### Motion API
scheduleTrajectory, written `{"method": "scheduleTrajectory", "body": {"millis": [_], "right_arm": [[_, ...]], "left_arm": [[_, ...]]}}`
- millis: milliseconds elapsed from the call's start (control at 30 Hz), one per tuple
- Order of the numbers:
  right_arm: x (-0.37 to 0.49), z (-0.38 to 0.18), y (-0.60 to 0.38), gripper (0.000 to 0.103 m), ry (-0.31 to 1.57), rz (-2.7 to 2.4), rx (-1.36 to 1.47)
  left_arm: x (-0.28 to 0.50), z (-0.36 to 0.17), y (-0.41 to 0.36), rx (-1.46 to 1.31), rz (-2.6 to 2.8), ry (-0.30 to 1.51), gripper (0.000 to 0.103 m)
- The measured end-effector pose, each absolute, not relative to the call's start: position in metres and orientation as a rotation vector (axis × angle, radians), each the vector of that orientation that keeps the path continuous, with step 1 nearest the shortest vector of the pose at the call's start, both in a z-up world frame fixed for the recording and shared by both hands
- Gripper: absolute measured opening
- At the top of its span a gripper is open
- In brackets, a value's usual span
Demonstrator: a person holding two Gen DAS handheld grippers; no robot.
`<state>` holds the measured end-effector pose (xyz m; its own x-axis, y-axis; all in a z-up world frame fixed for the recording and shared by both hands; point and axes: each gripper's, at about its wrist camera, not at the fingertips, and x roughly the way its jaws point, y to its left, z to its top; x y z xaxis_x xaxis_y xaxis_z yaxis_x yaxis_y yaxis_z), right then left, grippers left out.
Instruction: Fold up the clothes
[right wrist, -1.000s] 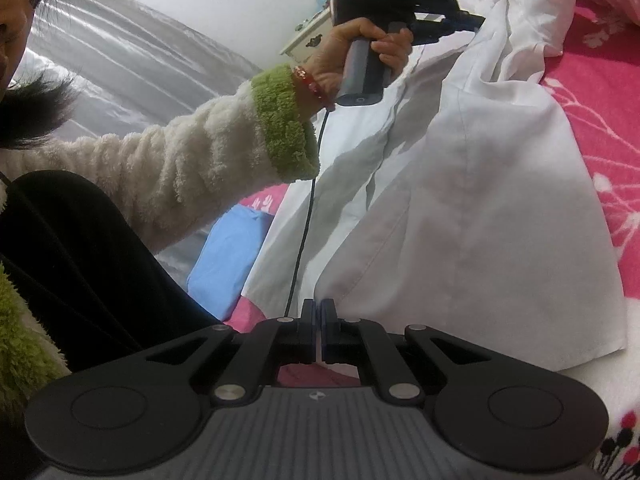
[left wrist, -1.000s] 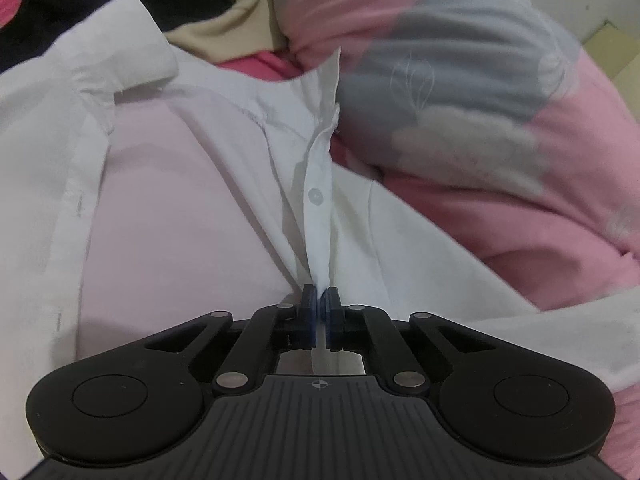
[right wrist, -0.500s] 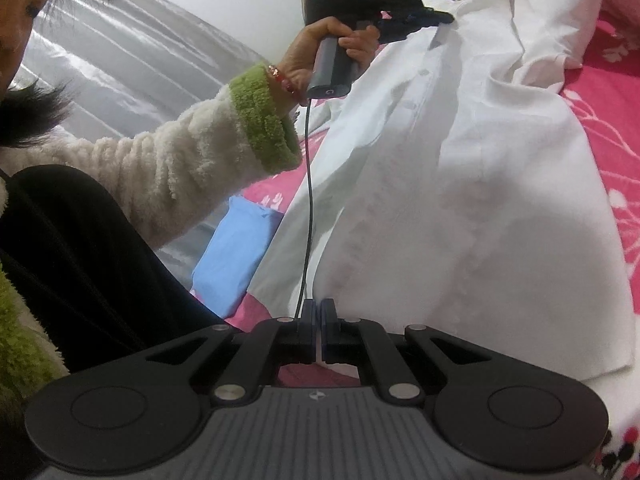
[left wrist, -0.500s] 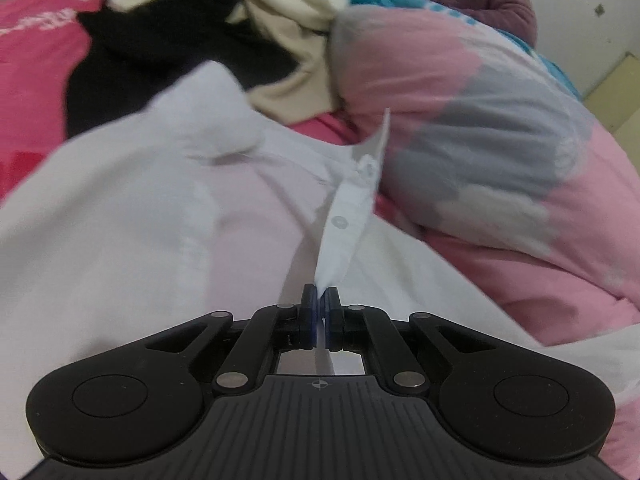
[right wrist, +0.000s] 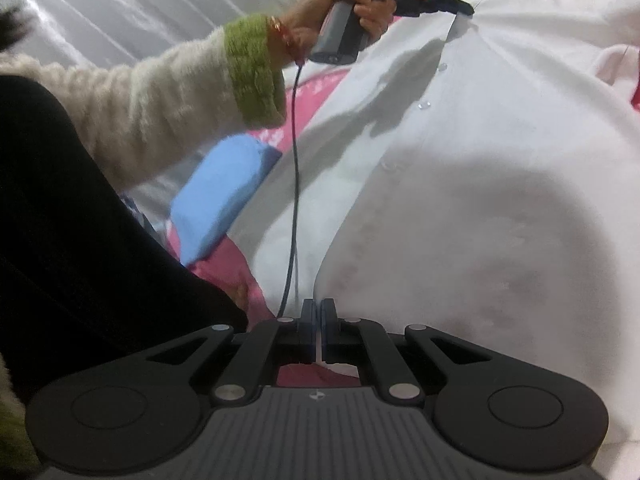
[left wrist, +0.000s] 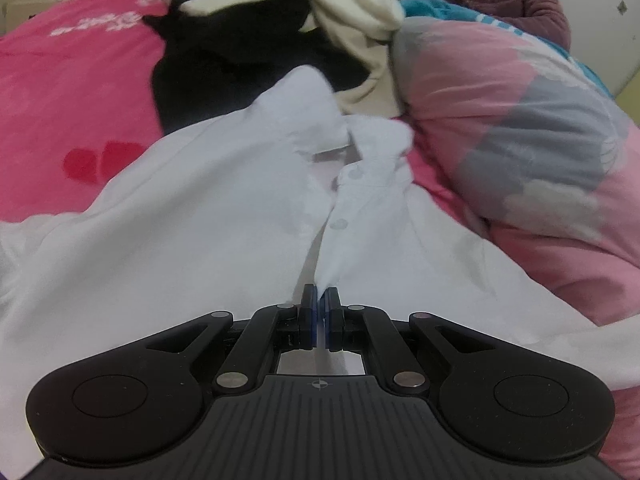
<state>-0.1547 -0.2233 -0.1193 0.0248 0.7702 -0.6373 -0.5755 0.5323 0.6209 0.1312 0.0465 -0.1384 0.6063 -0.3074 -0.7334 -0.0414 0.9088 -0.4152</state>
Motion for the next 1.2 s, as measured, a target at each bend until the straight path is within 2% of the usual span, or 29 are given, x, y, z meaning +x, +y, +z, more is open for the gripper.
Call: {"method": "scheduleTrajectory", "body": {"millis": [500,667,767,833,1067,1200], "right_arm": [[-0.129,-0.142,-0.208,0.003,1.206,1.071,0.137],[-0.121,-0.151,-0.210,0.007,1.253,1.066,0.156],[-0.119,-0.159,-0.215,0.012,1.283,1.052,0.189],[-0.120,-0.161,-0.216,0.015,1.292,1.041,0.228],[-0.123,-0.169,-0.217,0.034,1.304,1.031,0.402],[-0.123,-0.151,-0.242,0.034,1.199,0.940,0.456]], "left_arm": [[0.134,-0.151,0.051,-0.370,-0.149,0.931,0.002],[0.136,-0.151,0.050,-0.354,-0.159,0.951,0.004],[0.131,-0.143,0.057,-0.373,-0.152,0.934,0.018],[0.122,-0.132,0.063,-0.388,-0.149,0.898,0.018],[0.073,-0.077,0.080,-0.362,-0.210,0.784,0.019],[0.032,-0.054,0.077,-0.316,-0.290,0.794,0.022]]}}
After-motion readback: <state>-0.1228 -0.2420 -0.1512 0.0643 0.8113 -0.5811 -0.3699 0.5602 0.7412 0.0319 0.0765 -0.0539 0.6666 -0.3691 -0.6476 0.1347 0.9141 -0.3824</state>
